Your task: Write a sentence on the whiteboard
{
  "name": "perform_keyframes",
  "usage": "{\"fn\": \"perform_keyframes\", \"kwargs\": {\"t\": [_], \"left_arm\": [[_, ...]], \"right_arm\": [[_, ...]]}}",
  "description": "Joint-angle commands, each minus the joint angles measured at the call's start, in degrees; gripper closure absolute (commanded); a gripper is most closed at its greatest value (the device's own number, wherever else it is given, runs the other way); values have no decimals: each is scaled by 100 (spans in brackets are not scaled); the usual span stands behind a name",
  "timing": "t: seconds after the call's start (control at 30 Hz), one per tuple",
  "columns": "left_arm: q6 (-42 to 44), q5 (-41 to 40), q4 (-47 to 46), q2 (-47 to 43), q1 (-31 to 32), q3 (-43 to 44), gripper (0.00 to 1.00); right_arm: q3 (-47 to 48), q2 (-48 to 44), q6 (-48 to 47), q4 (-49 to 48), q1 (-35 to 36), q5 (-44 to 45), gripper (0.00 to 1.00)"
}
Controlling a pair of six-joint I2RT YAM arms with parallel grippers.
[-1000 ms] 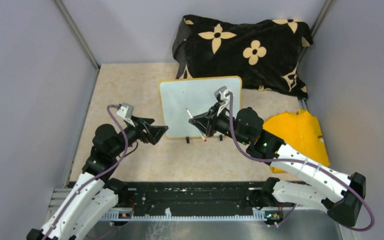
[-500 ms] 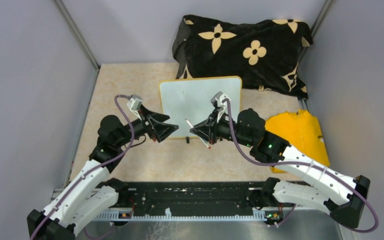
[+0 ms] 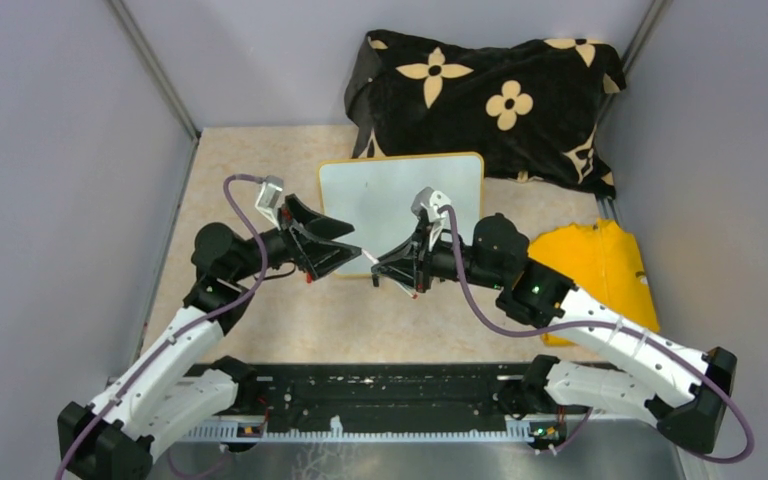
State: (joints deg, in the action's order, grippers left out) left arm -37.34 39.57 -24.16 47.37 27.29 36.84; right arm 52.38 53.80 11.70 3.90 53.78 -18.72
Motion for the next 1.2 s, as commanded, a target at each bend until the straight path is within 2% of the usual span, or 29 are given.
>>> {"fn": "perform_keyframes", "kwargs": {"t": [0.0,0.2,0.53,1.0,1.17], "left_arm": [[-797,583,-989,182,28,20,2],[-1010,826,-1328,344,28,-9,5],[-906,1117,-1284,546,27,112,13],[-1140,1413,-1557,642,28,56,45],[-1157,1425,-1591,645,31,42,49]], "right_arm": [[-140,-14,246,-970,-141,-554,100],[-457,42,812,-1767,-245,-933,100],[-378,221,979,-1998,-245,-950,100],[-428,313,991,-1975,-245,-861,100],[-439,364,1033,-2042,-246,-875,100]]}}
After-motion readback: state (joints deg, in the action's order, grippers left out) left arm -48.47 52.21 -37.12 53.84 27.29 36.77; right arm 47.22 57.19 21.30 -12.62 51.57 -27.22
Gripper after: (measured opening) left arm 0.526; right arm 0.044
